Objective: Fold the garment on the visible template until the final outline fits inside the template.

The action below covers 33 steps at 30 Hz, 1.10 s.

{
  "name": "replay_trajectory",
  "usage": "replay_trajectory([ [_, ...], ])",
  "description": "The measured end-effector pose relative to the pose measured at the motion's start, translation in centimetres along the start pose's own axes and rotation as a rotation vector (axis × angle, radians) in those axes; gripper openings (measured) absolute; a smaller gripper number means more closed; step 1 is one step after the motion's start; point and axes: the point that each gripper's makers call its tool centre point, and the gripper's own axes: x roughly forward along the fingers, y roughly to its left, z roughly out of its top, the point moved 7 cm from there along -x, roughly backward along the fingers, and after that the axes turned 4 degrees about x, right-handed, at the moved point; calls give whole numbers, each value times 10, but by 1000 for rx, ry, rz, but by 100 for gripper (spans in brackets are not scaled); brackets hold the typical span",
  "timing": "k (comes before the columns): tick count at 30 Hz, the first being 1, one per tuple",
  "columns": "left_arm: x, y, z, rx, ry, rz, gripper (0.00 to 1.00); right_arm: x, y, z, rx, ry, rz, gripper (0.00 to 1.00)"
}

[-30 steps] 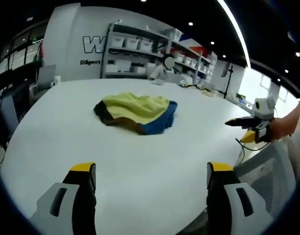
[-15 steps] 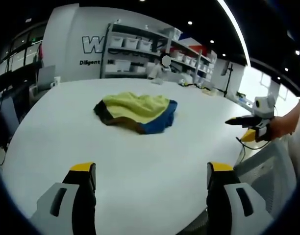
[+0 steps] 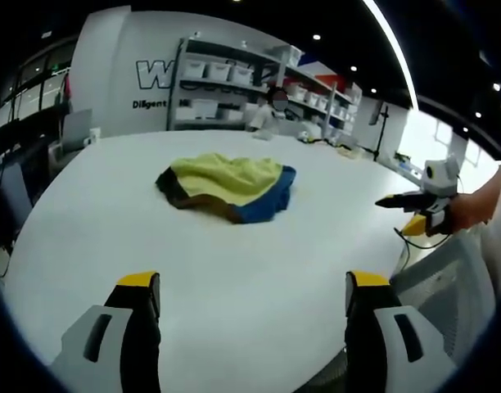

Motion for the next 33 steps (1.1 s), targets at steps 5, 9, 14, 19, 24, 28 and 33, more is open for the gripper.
replay_trajectory([
  [5, 0, 0, -1, 1, 4, -2, 91, 0, -1, 0, -2, 2, 0, 97],
  [9, 1, 0, -1, 2, 8, -4, 91, -1, -1, 0, -4, 3, 0, 96],
  [14, 1, 0, -2, 2, 12, -6, 91, 0, -2, 0, -6, 5, 1, 96],
  [19, 2, -1, -2, 4, 19, -10, 91, 0, -3, 1, -6, 6, 2, 96],
  [24, 2, -2, -3, 5, 24, -12, 91, 2, -4, 1, -4, 7, 3, 96],
  [28, 3, -2, -3, 5, 26, -14, 91, 2, -5, 2, -3, 6, 3, 95],
  [33, 3, -3, -3, 9, 28, -15, 91, 4, -4, 1, 1, 8, 6, 95],
])
